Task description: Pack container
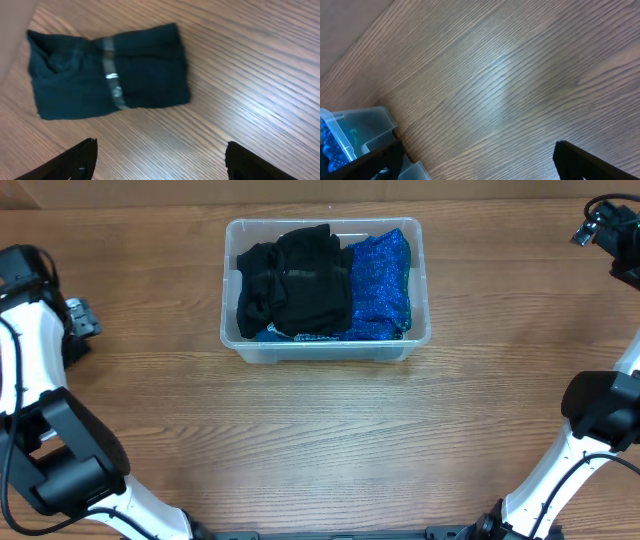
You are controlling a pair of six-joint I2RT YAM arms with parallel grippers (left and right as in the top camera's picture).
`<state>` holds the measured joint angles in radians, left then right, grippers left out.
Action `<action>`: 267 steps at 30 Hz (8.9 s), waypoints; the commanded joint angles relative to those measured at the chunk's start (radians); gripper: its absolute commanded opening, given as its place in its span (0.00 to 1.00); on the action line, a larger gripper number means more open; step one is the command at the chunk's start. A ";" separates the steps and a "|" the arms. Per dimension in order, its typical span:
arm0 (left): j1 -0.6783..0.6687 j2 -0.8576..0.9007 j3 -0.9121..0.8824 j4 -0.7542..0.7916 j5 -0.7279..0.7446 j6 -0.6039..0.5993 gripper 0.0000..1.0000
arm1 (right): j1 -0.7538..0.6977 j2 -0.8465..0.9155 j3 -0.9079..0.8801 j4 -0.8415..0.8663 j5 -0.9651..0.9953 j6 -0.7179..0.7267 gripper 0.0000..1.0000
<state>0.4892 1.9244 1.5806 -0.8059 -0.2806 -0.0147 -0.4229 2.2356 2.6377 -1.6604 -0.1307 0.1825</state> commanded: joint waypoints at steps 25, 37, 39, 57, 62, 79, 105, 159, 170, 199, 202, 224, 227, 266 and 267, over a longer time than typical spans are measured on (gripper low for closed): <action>0.033 0.299 -0.004 0.272 0.021 0.134 0.15 | 0.002 -0.035 0.027 0.005 -0.001 0.001 1.00; -0.137 0.251 0.283 0.006 0.143 0.070 0.04 | 0.002 -0.035 0.026 0.005 -0.001 0.001 1.00; -0.187 0.228 0.359 -0.030 0.143 0.072 0.04 | 0.002 -0.035 0.027 0.005 -0.001 0.001 1.00; -0.570 0.054 0.718 -0.006 0.144 0.598 0.04 | 0.002 -0.035 0.027 0.005 -0.001 0.001 1.00; -0.653 0.051 0.734 0.013 0.174 0.728 0.04 | 0.002 -0.035 0.027 0.005 -0.001 0.001 1.00; -0.708 0.052 0.725 -0.034 0.283 0.877 0.04 | 0.002 -0.035 0.027 0.005 -0.001 0.001 1.00; -0.641 0.084 0.651 -0.002 0.412 0.842 0.04 | 0.002 -0.035 0.027 0.005 -0.001 0.001 1.00; -0.919 0.169 0.598 -0.444 0.375 0.468 0.23 | 0.002 -0.035 0.027 0.005 -0.001 0.001 1.00; -0.843 0.319 0.598 -0.421 0.219 0.299 0.24 | 0.002 -0.035 0.026 0.005 -0.001 0.001 1.00; -0.791 0.320 0.739 -0.423 0.229 0.277 0.28 | 0.002 -0.035 0.027 0.005 -0.001 0.001 1.00; -0.781 0.320 0.739 -0.423 0.219 0.277 0.28 | 0.002 -0.035 0.026 0.005 -0.001 0.001 1.00; -0.686 0.528 0.760 -0.343 0.229 0.246 0.32 | 0.002 -0.035 0.027 0.005 -0.001 0.001 1.00; -0.686 0.478 0.786 -0.365 0.230 0.242 0.32 | 0.002 -0.035 0.027 0.005 -0.001 0.001 1.00; -0.690 -0.299 0.654 -0.429 0.473 0.082 1.00 | 0.002 -0.035 0.027 0.005 -0.001 0.001 1.00; -0.692 -0.341 0.596 -0.373 0.473 0.083 1.00 | 0.002 -0.035 0.026 0.005 -0.001 0.001 1.00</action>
<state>-0.1898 1.7103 2.2951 -1.2713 0.1909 0.0303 -0.4229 2.2356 2.6377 -1.6600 -0.1310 0.1825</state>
